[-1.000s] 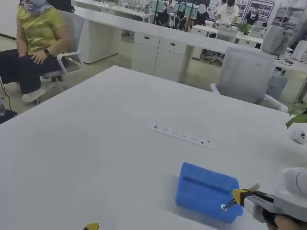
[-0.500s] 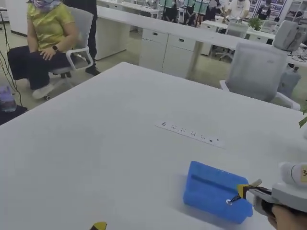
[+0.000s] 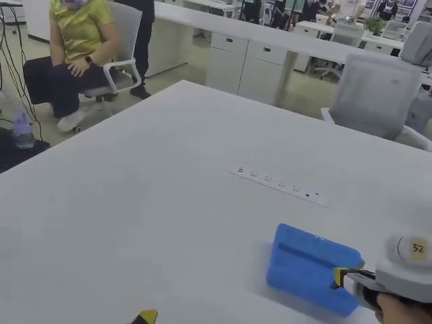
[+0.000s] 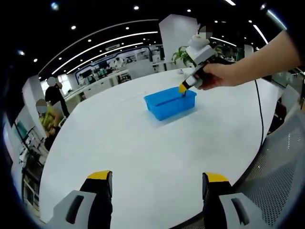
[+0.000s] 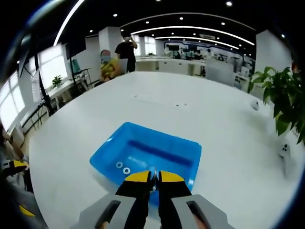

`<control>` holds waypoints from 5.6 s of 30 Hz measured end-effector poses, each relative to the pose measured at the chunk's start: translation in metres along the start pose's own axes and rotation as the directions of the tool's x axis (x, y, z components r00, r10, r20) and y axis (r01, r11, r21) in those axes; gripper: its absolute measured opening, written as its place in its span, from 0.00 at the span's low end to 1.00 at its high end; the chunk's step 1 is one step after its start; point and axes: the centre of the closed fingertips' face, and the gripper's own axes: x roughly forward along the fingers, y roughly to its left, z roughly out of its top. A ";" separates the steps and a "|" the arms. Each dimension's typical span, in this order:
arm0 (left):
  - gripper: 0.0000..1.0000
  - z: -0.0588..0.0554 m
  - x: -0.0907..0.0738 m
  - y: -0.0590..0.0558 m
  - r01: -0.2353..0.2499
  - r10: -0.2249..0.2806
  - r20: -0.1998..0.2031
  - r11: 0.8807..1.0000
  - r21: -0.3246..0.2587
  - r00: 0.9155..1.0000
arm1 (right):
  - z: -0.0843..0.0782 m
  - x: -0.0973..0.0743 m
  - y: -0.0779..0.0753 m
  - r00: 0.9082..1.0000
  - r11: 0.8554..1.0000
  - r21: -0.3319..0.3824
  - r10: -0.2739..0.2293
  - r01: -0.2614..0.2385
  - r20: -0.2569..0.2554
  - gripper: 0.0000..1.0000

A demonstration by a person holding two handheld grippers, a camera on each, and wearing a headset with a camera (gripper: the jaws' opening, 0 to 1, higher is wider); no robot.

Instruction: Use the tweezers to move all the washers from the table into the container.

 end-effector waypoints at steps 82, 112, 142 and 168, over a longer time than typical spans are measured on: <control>0.00 0.101 0.046 -0.117 0.612 -0.687 -0.133 0.523 0.593 0.715 | -0.103 -0.091 0.119 0.885 0.756 -0.469 0.330 -0.457 -0.330 0.07; 0.00 0.021 0.113 -0.092 0.679 -0.569 -0.384 0.518 0.520 0.727 | -0.102 -0.161 0.083 0.988 0.988 -0.024 0.154 -0.154 0.001 0.33; 0.77 0.076 0.020 -0.026 0.396 -0.394 0.110 0.918 0.002 0.913 | -0.087 -0.208 0.048 0.979 0.998 0.066 -0.011 -0.003 0.205 0.80; 0.99 0.070 -0.031 0.016 0.135 -0.093 0.227 0.975 -0.176 0.969 | -0.096 -0.210 0.026 0.975 0.992 0.118 -0.071 0.046 0.212 0.99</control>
